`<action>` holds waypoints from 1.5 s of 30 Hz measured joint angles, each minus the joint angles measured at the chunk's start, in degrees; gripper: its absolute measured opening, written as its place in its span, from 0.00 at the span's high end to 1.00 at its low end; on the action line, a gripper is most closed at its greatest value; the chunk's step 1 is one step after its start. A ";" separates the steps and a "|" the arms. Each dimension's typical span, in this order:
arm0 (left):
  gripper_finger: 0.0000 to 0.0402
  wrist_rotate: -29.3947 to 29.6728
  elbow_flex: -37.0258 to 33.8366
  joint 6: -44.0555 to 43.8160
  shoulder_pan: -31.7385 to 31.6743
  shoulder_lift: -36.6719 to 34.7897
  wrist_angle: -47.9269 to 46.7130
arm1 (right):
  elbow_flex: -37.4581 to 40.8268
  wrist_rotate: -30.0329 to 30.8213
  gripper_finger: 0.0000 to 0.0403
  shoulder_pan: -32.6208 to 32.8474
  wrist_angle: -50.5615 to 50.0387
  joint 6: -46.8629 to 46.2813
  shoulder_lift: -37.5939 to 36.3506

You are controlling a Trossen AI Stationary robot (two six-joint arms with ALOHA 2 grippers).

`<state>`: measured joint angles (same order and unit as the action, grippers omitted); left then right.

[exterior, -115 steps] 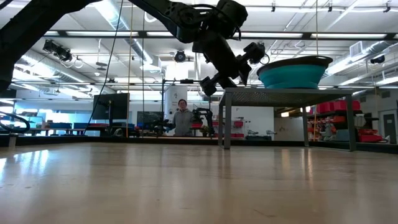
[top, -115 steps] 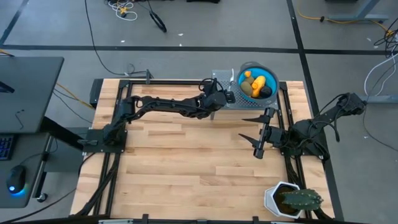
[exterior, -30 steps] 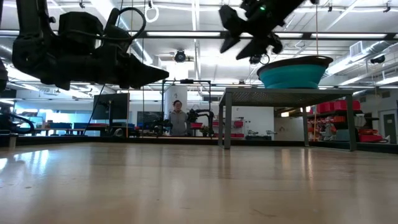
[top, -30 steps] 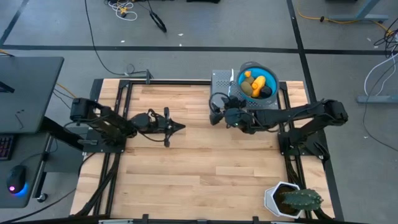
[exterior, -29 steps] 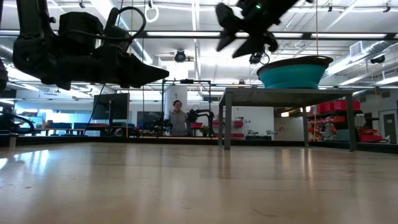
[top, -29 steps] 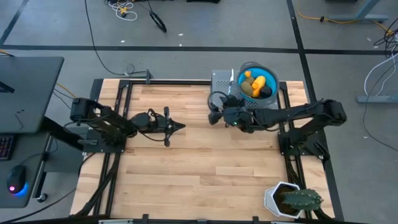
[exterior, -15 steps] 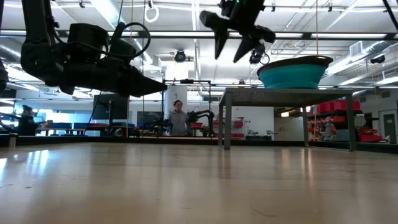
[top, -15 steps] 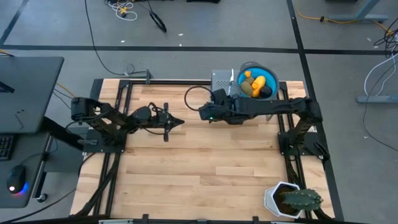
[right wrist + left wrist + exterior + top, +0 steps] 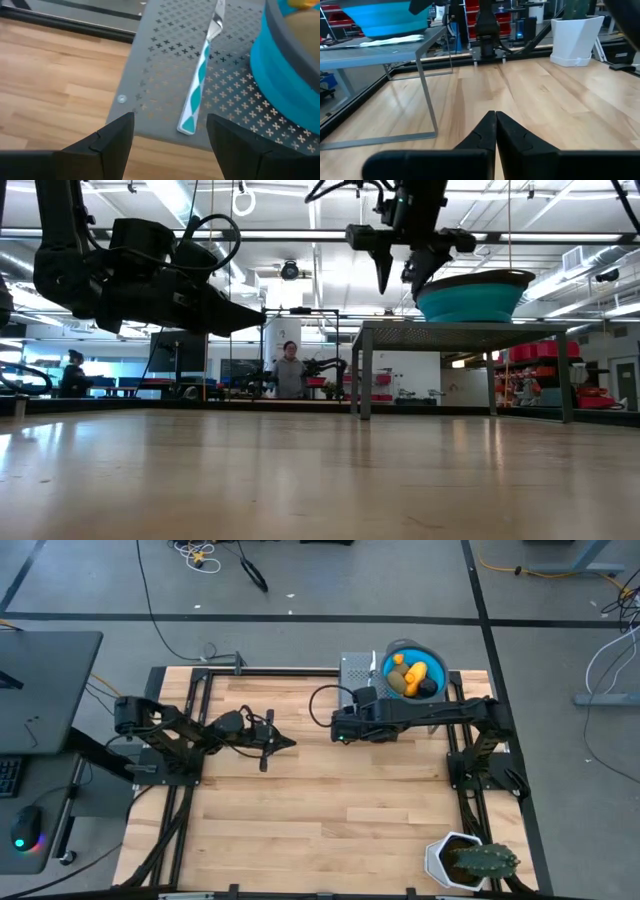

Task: Pick & Place Fruit
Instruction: Put the blue knife on the shelf to the left of the blue strainer bowl

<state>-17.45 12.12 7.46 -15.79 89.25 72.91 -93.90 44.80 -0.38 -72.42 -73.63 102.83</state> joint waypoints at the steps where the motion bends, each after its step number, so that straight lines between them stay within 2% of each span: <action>1: 0.96 0.00 0.00 0.00 0.00 0.00 0.00 | 0.43 0.02 0.36 -0.04 -0.02 -0.39 0.00; 6: 0.94 0.07 0.00 -0.09 0.00 0.00 -0.10 | 3.10 1.18 0.36 -0.59 0.40 -2.94 0.00; 17: 0.98 0.22 0.00 -0.72 0.00 0.00 -0.73 | 7.89 5.35 0.36 -1.19 5.44 -4.20 0.00; 23: 0.94 0.22 0.00 -0.81 0.02 0.00 -1.05 | 7.92 5.75 0.44 -1.60 5.68 -5.04 0.00; 30: 0.96 0.22 0.00 -1.11 0.02 0.00 -1.42 | 7.92 5.74 0.54 -1.86 5.86 -5.87 -0.02; 37: 0.98 0.21 0.00 -1.51 0.02 0.00 -1.49 | 8.30 6.15 0.55 -1.86 6.11 -6.93 0.26; 45: 0.95 0.22 0.00 -2.05 0.02 0.00 -1.63 | 14.76 8.74 0.55 -1.79 11.93 -10.04 0.37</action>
<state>-17.23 12.12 5.41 -15.77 89.25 71.27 -79.14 53.54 -2.17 -60.49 -83.67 103.20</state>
